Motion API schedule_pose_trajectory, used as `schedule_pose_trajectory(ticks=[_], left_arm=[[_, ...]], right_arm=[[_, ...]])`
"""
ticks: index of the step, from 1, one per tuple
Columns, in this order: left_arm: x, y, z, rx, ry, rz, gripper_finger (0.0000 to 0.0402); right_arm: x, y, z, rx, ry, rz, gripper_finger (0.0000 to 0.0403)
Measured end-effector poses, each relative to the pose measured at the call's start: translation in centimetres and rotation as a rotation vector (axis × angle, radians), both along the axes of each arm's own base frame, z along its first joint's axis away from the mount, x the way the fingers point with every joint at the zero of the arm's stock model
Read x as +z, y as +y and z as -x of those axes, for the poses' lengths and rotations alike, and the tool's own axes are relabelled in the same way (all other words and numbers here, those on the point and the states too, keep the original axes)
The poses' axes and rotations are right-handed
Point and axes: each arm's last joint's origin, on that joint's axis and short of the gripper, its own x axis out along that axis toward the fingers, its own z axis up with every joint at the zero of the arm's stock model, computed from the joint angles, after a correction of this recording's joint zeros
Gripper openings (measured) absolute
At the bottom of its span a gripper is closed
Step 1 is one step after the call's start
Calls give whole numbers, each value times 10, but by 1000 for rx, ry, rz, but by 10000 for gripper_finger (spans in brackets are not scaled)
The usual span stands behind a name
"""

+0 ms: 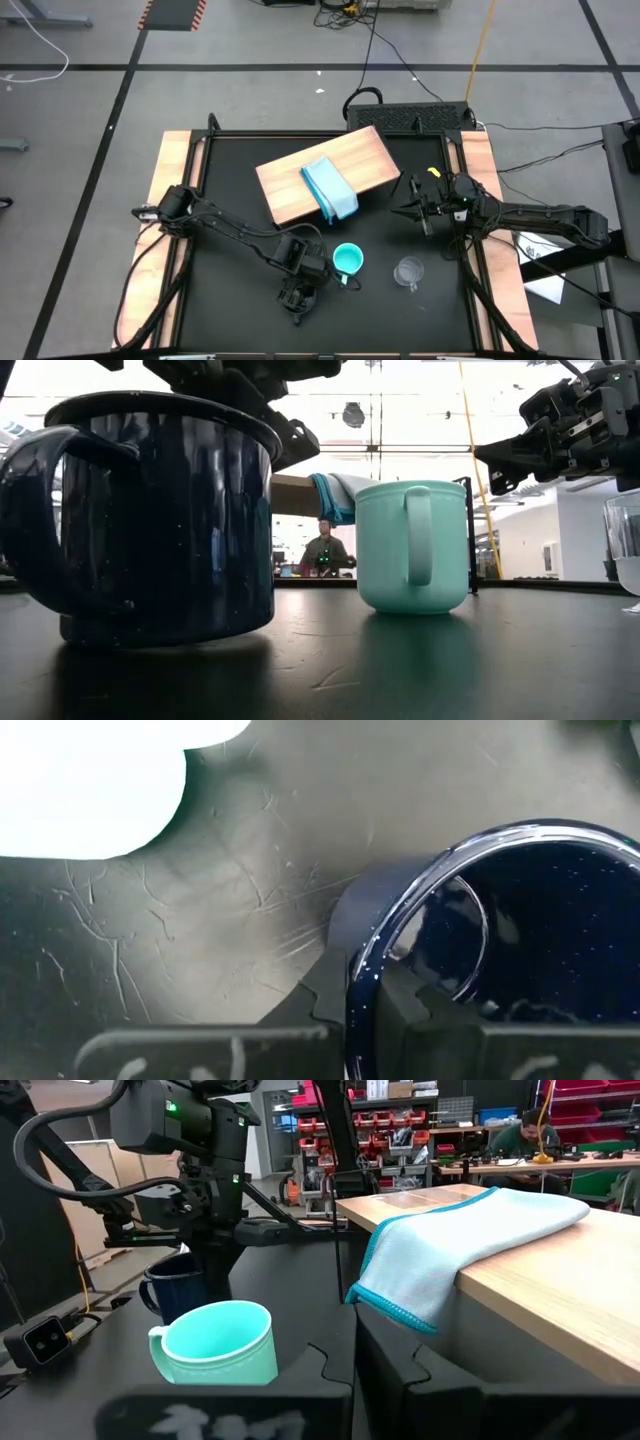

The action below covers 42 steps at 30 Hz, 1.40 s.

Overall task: Stack small to large cups/mugs on shelf
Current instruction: Put the dark blue mug to the left on the shelf

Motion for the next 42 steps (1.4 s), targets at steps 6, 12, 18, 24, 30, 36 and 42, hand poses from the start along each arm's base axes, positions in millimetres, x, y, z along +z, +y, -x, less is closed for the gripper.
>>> schedule_pose_trajectory(ticks=[6, 12, 18, 24, 30, 36, 42], left_arm=[[6, 5, 1, -2, -12, 6, 16], [34, 13, 8, -3, -87, 6, 16], [63, 17, 20, 8, -170, -3, 15], [83, 28, 28, 51, -213, 7, 15], [94, 41, 32, 93, -226, 13, 15], [94, 44, 33, 94, -216, 7, 15], [94, 44, 33, 92, -215, 8, 15]], right_arm=[[0, 0, 0, 0, 3, -1, 0], [-1, 0, 0, 0, 7, -3, 0], [-1, 0, 0, 0, 12, -4, 0], [-1, 0, 0, 0, 13, -4, 0], [-1, 0, 0, 0, 13, -4, 0], [-1, 0, 0, 0, 13, -4, 0], [-1, 0, 0, 0, 13, -4, 0]])
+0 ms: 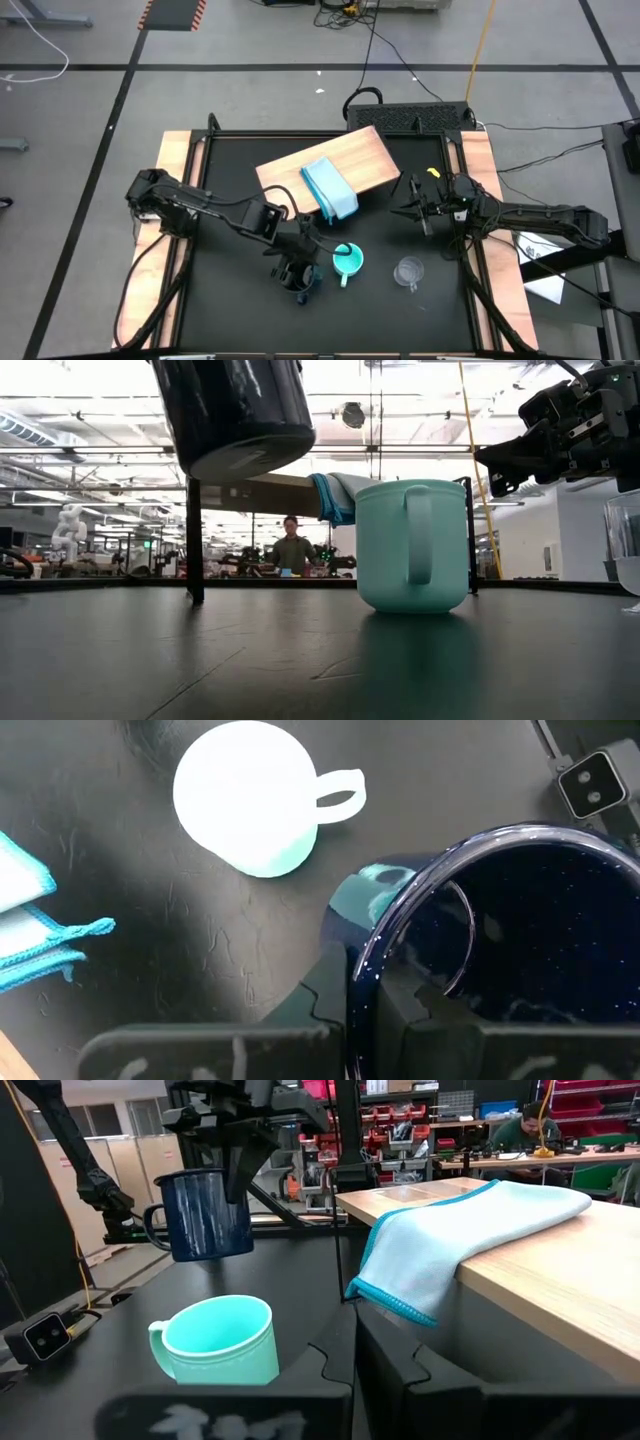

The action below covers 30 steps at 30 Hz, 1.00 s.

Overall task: Stack small to large cups/mugs on shelf
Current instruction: Put the dark blue mug to the left on the shelf

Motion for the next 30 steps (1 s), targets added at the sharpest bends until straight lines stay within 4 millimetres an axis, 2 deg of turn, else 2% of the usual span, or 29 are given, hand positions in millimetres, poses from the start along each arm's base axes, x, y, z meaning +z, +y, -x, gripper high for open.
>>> schedule_pose_trajectory(ticks=[10, 20, 30], left_arm=[[2, 2, 2, 0, 8, -4, 15], [42, 23, 31, 84, -83, -34, 15], [84, 62, 59, 177, -190, -25, 15]], right_arm=[[0, 0, 0, 0, 0, 0, 0], [0, 0, 0, 0, 0, 0, 0], [0, 0, 0, 0, 0, 0, 0]])
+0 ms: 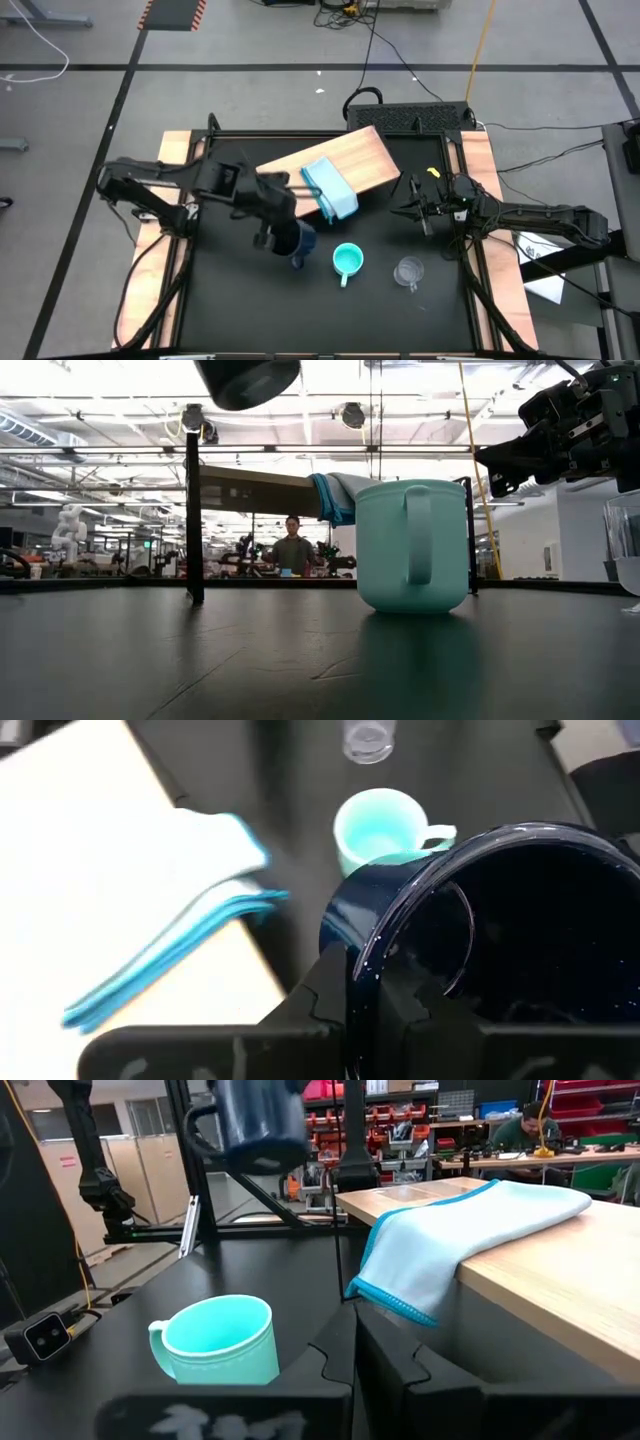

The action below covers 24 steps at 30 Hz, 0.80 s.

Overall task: Stack small to large cups/mugs on shelf
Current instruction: Put the dark blue mug to the left on the shelf

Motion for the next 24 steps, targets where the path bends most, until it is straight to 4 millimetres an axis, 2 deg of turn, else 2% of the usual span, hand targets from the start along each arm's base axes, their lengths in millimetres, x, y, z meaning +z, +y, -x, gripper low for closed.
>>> schedule_pose_trajectory(ticks=[5, 8, 24], left_arm=[[23, 16, 4, 24, -54, -19, 15], [30, 21, 7, 19, -60, -35, 15], [29, 21, 7, 32, -41, -24, 15]], right_arm=[[0, 0, 0, 0, 0, 3, 0], [0, 0, 0, 0, 0, 3, 0], [0, 0, 0, 0, 0, 3, 0]])
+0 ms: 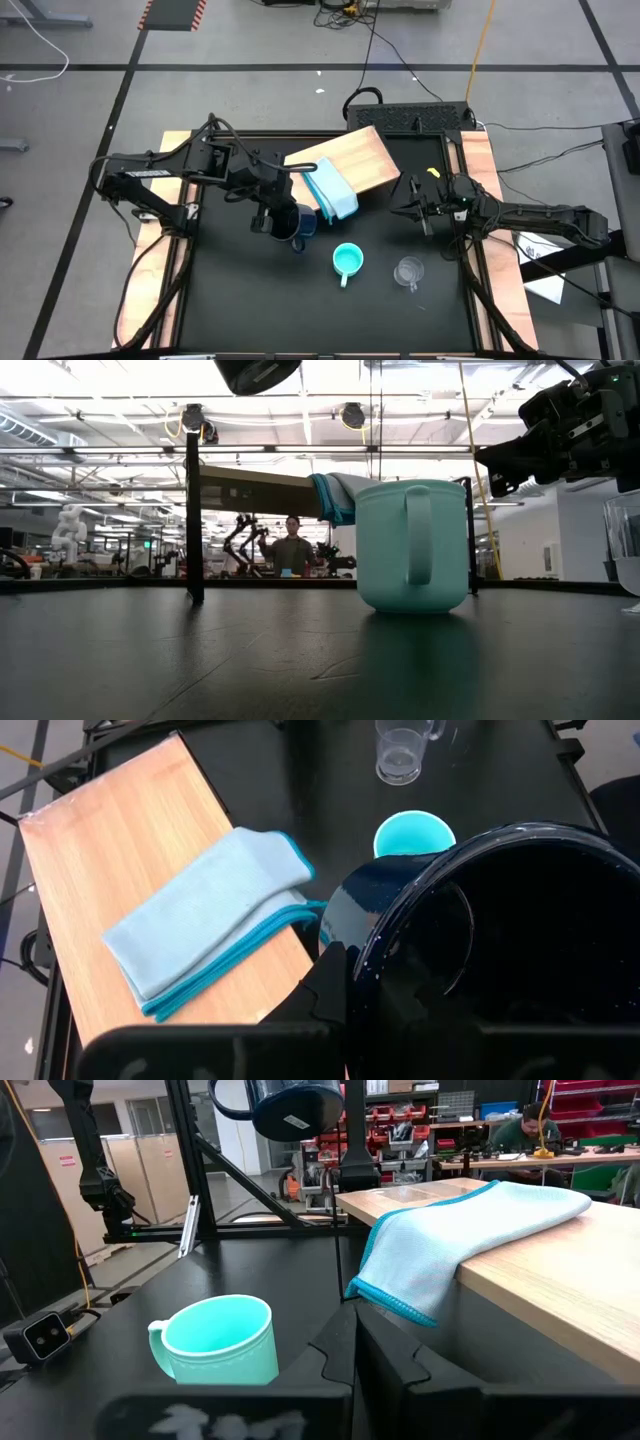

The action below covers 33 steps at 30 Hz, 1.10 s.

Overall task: Stack small to large cups/mugs on shelf
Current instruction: Put the dark blue mug to the left on the shelf

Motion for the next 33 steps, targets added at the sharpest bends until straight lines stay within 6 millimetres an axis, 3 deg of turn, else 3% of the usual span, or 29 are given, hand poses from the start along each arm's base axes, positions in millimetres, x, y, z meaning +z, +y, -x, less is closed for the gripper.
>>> schedule_pose_trajectory(ticks=[10, 33], left_arm=[[0, 5, 0, 47, -2, -58, 15], [0, 80, 8, 193, 6, -52, 15]], right_arm=[[0, 0, 0, 0, 0, 0, 0], [0, 0, 0, 0, 0, 0, 0]])
